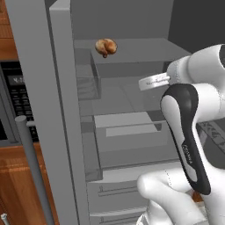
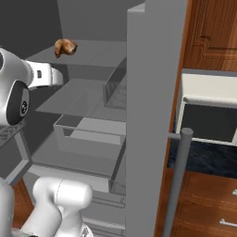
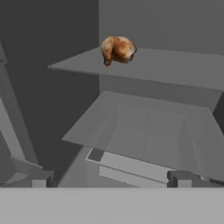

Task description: Gather the cucumber and broccoli from the fridge and place them on a tray on the dining counter. Then gather the chicken drumstick and fish from the fridge and place them on the other tray.

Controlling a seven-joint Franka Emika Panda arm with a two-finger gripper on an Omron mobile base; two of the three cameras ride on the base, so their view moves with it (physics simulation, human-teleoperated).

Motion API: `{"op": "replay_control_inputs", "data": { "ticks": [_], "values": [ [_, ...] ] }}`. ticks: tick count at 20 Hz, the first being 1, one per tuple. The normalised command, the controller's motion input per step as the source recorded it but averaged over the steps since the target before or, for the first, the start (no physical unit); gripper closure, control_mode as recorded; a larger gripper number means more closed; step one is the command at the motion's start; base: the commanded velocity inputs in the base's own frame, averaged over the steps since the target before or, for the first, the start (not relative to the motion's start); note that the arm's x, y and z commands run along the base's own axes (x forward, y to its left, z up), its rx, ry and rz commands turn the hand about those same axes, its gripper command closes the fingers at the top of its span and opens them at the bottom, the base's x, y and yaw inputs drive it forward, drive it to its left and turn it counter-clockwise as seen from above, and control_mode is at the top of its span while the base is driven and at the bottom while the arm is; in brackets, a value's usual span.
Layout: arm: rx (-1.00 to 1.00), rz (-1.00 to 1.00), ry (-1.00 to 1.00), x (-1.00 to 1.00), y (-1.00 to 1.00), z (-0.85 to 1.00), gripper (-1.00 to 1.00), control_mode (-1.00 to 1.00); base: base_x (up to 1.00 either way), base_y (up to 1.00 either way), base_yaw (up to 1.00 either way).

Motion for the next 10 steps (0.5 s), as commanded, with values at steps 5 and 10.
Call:
{"op": "replay_control_inputs", "data": {
  "ticks": [5,10],
  "values": [
    [0.00,0.01,0.00,0.47,0.28,0.38,-1.00,-1.00,0.00,0.00,0.00],
    [0.00,0.00,0.00,0.58,0.32,0.36,-1.00,-1.00,0.00,0.00,0.00]
  ]
}}
